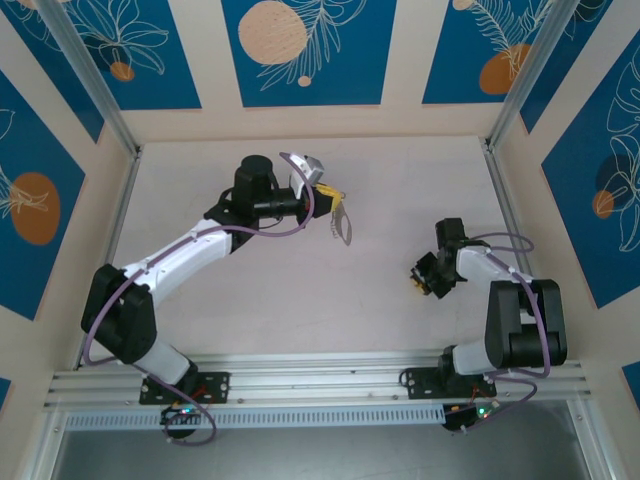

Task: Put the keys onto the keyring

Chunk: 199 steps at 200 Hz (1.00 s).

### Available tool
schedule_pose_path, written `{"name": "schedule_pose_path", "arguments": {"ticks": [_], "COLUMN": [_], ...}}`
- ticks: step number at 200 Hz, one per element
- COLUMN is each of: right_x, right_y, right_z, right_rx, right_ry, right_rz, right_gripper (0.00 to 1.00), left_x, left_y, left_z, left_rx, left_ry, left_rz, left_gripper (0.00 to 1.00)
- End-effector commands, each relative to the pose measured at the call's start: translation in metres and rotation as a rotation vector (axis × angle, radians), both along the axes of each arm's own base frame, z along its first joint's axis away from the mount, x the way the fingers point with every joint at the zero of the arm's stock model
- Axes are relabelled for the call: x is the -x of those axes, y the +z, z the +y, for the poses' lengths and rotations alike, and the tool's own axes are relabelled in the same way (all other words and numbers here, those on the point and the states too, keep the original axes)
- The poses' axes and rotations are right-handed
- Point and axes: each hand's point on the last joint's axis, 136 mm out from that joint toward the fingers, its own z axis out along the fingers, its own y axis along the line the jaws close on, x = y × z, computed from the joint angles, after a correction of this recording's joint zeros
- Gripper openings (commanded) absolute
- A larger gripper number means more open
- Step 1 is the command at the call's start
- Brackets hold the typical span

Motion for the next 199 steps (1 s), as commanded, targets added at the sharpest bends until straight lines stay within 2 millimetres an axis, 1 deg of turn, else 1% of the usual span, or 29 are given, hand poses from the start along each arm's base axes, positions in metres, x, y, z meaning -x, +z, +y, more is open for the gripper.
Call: {"name": "schedule_pose_path", "arguments": {"ticks": [1,4,19,31,43,54,70,87,111,140,155,169,199], "right_x": [-0.007,-0.007,-0.009,-0.013,-0.018,-0.027,-0.046,-0.067,-0.082,-0.083,-0.083,-0.079,-0.064], "right_y": [0.002,0.002,0.005,0.011,0.022,0.036,0.065,0.107,0.166,0.215,0.231,0.248,0.277], "right_z": [-0.002,-0.002,-0.001,0.0,0.004,0.011,0.028,0.052,0.081,0.102,0.107,0.113,0.122], "right_rx": [-0.002,-0.001,-0.011,-0.024,-0.048,-0.091,-0.19,-0.318,-0.469,-0.54,-0.549,-0.563,-0.551], "right_ry": [-0.005,-0.004,0.0,0.006,0.018,0.04,0.104,0.223,0.418,0.65,0.716,0.787,0.931], "right_rz": [-0.009,-0.009,-0.026,-0.056,-0.102,-0.169,-0.311,-0.496,-0.723,-0.929,-1.011,-1.116,-1.302], "right_gripper": [0.02,0.0,0.0,0.0,0.0,0.0,0.0,0.0,0.0,0.0,0.0,0.0,0.0], "left_x": [0.003,0.003,0.004,0.004,0.004,0.005,0.006,0.007,0.009,0.008,0.009,0.011,0.017], "left_y": [0.006,0.006,0.006,0.008,0.009,0.009,0.009,0.009,0.009,0.008,0.009,0.013,0.022], "left_z": [-0.006,-0.006,-0.005,-0.005,-0.004,-0.003,-0.001,0.0,0.002,0.002,0.002,0.001,-0.001], "left_rx": [0.021,0.021,0.021,0.019,0.014,0.006,-0.002,-0.01,-0.018,-0.027,-0.027,-0.024,-0.018], "left_ry": [-0.034,-0.035,-0.035,-0.032,-0.029,-0.027,-0.023,-0.019,-0.014,-0.016,-0.024,-0.04,-0.083], "left_rz": [-0.029,-0.029,-0.025,-0.023,-0.023,-0.022,-0.021,-0.023,-0.023,-0.023,-0.025,-0.033,-0.066], "left_gripper": [0.0,0.0,0.0,0.0,0.0,0.0,0.0,0.0,0.0,0.0,0.0,0.0,0.0]}}
